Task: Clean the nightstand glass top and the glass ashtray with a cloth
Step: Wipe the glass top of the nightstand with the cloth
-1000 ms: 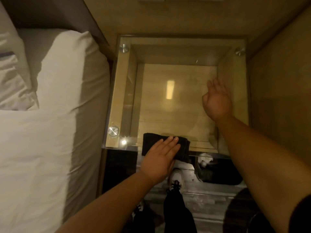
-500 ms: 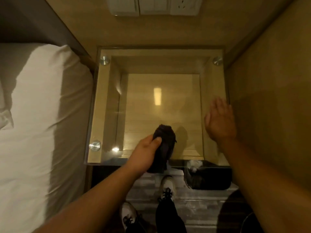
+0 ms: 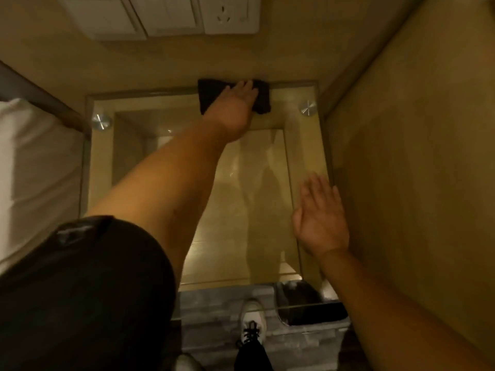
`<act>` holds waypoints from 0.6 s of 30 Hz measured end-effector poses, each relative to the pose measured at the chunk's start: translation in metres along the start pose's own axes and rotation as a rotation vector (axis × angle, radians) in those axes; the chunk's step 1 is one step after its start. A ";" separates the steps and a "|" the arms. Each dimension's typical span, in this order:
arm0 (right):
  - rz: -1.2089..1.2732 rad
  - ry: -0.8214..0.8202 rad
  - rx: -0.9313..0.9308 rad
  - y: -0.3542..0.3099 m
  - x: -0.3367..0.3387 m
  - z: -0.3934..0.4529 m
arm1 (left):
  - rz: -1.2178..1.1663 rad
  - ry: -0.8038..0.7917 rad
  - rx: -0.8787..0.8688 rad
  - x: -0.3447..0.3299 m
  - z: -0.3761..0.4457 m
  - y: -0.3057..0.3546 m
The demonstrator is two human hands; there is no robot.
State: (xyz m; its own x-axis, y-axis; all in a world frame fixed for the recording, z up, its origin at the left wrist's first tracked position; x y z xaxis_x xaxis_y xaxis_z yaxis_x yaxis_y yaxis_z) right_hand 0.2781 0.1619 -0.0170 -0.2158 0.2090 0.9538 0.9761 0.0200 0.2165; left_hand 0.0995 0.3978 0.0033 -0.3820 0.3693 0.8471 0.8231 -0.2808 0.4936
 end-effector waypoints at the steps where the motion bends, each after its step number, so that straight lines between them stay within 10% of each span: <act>1: -0.005 0.002 -0.002 0.000 -0.001 0.000 | 0.049 -0.006 -0.016 -0.012 0.001 -0.002; 18: 0.056 0.001 -0.006 -0.005 0.011 -0.006 | 0.006 -0.063 -0.182 -0.067 -0.182 0.029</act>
State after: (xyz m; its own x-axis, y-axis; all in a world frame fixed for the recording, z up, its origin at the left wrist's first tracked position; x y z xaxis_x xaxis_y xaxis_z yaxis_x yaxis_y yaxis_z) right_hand 0.2711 0.1583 -0.0060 -0.1606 0.2086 0.9647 0.9865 0.0023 0.1637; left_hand 0.0727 0.2040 -0.0035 -0.3454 0.4207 0.8389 0.7333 -0.4368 0.5210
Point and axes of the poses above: each hand's wrist, its own z-axis towards the middle knuckle, its own x-axis out of the back of the hand, y = z × x, the point moved 1 cm from there along z, towards the middle knuckle, and after that the axes turned 15 degrees about -z, right-handed, at the moved point
